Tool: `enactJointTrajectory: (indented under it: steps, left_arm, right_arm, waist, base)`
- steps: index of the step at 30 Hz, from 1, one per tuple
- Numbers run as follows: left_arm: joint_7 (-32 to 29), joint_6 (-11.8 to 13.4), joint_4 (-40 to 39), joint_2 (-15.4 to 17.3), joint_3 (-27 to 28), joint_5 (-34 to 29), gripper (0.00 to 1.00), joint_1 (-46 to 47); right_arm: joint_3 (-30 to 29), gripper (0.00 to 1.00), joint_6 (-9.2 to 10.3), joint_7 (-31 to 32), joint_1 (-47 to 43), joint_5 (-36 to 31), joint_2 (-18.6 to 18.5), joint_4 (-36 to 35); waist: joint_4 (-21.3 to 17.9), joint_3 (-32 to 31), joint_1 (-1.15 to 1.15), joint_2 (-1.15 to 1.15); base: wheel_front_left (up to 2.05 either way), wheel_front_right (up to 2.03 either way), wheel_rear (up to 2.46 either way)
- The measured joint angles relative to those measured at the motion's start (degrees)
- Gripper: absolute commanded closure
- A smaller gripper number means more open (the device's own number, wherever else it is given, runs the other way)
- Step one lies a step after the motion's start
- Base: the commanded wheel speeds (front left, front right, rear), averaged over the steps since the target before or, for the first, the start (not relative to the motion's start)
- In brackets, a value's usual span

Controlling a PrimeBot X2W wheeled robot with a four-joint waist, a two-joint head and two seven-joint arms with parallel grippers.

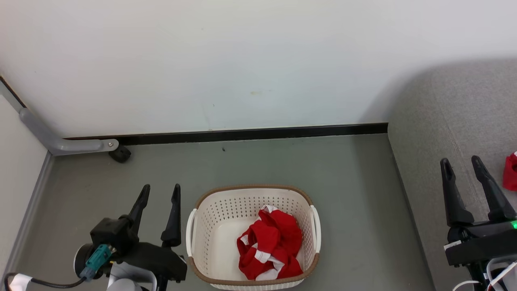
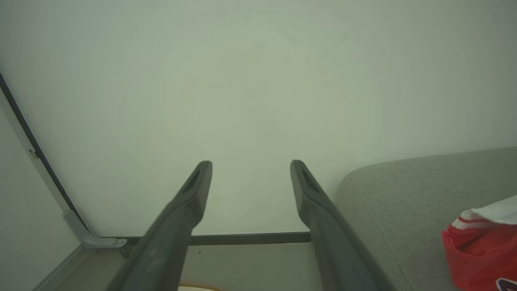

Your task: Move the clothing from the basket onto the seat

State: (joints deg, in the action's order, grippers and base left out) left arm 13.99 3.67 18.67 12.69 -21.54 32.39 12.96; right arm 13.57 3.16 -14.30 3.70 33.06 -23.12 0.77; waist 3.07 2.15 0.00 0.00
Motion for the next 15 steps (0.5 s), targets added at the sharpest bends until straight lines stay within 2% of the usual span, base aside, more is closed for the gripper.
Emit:
enactJointTrajectory:
  steps: [8,15]
  left_arm:
    - [0.27,1.0,-0.37,-0.04,2.37,0.3,0.0,-4.3]
    - [0.3,1.99,-1.68,-1.15,5.02,0.15,0.0,-6.85]
  right_arm:
    - [-0.63,0.0,1.4,0.0,-2.64,-2.12,3.63,-0.75]
    - [-0.97,0.0,1.4,0.01,-4.43,-3.94,6.12,-0.42]
  waist:
    - [0.69,-0.67,0.0,0.0]
    - [0.32,-1.04,0.0,0.0]
  base:
    - [0.0,0.0,0.0]
    - [0.0,0.0,0.0]
